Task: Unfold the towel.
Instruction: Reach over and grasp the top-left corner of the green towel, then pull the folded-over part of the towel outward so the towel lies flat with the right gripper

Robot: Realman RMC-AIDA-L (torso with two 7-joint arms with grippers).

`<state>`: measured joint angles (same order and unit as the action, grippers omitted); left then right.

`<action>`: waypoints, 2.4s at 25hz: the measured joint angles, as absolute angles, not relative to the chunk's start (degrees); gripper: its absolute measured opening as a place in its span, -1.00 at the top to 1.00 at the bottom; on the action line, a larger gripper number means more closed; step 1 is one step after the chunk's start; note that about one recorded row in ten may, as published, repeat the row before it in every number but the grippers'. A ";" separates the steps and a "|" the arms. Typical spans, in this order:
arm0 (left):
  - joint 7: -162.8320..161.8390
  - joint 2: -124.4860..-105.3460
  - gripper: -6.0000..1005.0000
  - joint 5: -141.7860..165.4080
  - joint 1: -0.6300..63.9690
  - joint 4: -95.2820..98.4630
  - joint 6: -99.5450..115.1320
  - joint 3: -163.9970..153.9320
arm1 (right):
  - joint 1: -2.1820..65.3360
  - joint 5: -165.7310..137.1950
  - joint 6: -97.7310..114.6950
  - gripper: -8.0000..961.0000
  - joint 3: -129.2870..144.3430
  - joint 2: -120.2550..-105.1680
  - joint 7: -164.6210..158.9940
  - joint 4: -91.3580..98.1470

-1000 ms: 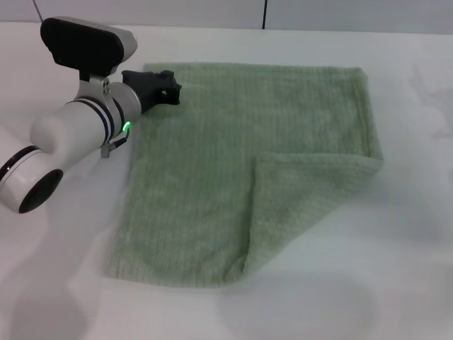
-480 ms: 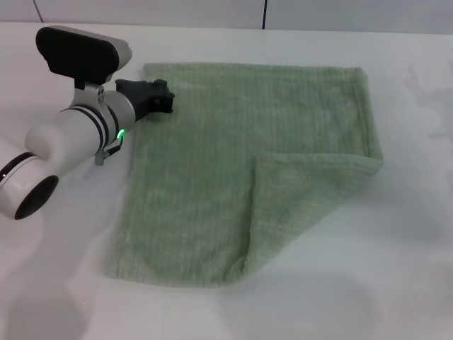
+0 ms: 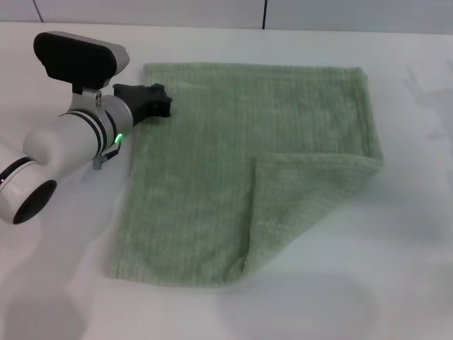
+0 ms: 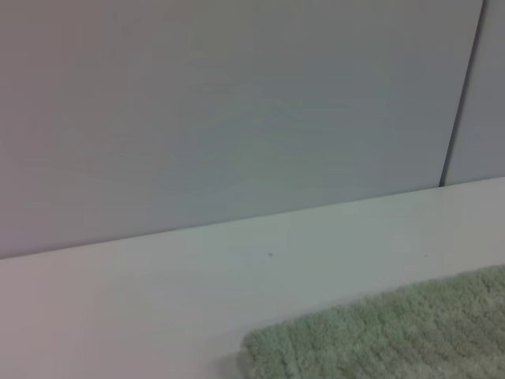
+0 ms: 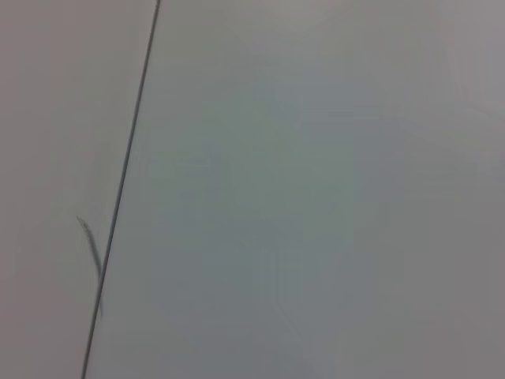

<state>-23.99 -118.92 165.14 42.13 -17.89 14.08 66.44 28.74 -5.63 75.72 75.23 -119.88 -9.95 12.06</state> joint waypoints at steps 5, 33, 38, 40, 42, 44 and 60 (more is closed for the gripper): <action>-23.99 -118.92 0.99 165.15 42.08 -17.90 14.13 66.44 | 29.16 -7.73 73.09 -0.65 76.02 -118.95 -22.83 13.66; -23.99 -118.91 0.99 165.33 41.98 -18.55 14.33 66.44 | 47.15 -103.09 66.52 -0.65 74.17 -109.68 -118.89 33.44; -23.99 -118.91 0.99 165.33 41.97 -18.89 14.33 66.29 | 50.25 -111.25 68.15 -0.65 74.27 -109.82 -124.36 33.09; -23.99 -118.91 0.99 165.33 41.96 -18.99 14.33 66.22 | 51.39 -113.94 68.56 -0.66 74.31 -110.05 -125.79 32.87; -23.99 -118.88 0.99 165.33 41.95 -19.08 14.33 66.21 | 52.27 -116.24 68.96 -0.66 74.35 -110.42 -126.55 32.73; -23.99 -118.87 0.99 165.32 41.93 -19.14 14.33 66.19 | 53.02 -117.93 69.41 -0.66 74.38 -110.79 -126.87 32.68; -23.99 -118.86 0.99 165.32 41.75 -19.25 14.23 66.18 | 55.49 -125.62 69.87 -0.66 76.34 -114.18 -127.46 32.59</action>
<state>-23.99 -118.86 165.32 41.75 -19.25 14.23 66.18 55.49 -125.62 69.87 76.34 -114.18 -127.46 32.59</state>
